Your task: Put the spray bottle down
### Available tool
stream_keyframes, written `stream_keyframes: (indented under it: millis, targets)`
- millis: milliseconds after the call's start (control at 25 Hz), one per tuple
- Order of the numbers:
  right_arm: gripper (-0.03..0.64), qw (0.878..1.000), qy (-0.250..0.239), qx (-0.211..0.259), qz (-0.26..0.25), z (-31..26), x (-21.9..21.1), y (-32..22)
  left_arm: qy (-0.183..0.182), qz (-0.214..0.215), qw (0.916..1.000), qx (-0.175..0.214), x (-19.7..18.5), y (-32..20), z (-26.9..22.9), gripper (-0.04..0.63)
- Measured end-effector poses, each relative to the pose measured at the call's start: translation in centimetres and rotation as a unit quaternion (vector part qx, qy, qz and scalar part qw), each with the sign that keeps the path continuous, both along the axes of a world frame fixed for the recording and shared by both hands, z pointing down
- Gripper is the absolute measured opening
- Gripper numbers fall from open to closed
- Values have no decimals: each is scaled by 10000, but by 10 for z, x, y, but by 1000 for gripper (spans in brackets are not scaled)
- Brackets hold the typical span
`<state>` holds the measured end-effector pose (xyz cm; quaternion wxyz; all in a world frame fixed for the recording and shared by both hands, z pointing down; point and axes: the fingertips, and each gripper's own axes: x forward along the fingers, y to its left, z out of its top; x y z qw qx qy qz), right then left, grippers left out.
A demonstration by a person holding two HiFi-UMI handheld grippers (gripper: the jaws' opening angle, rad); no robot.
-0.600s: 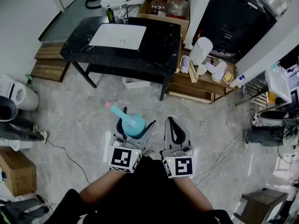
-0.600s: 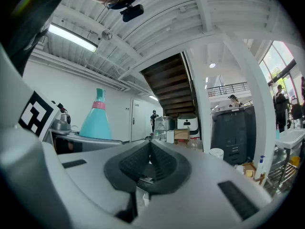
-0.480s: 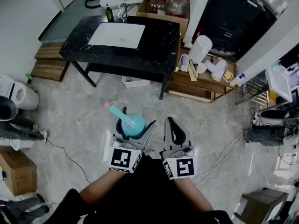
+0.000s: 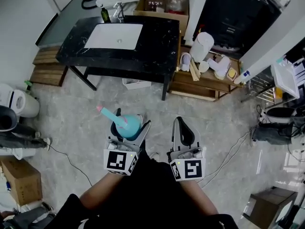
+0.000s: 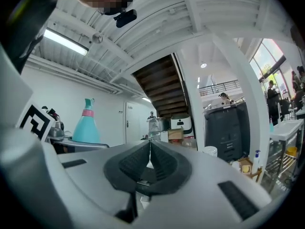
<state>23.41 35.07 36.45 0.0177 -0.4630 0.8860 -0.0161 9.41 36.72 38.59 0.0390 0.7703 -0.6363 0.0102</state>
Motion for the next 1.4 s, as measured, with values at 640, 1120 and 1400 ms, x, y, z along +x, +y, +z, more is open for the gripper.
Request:
stream_keyframes:
  millis: [640, 1120, 1400]
  targets:
    - [17, 9993, 340, -135, -96, 13, -82, -137, 356, 560, 9978, 18, -46, -142, -2, 468]
    - [17, 9974, 650, -260, -187, 17, -137, -222, 375, 449, 9983, 59, -114, -235, -1, 468]
    - [17, 9962, 760, -246, -354, 15, -175, -256, 613, 538, 9966, 59, -137, -278, -11, 468]
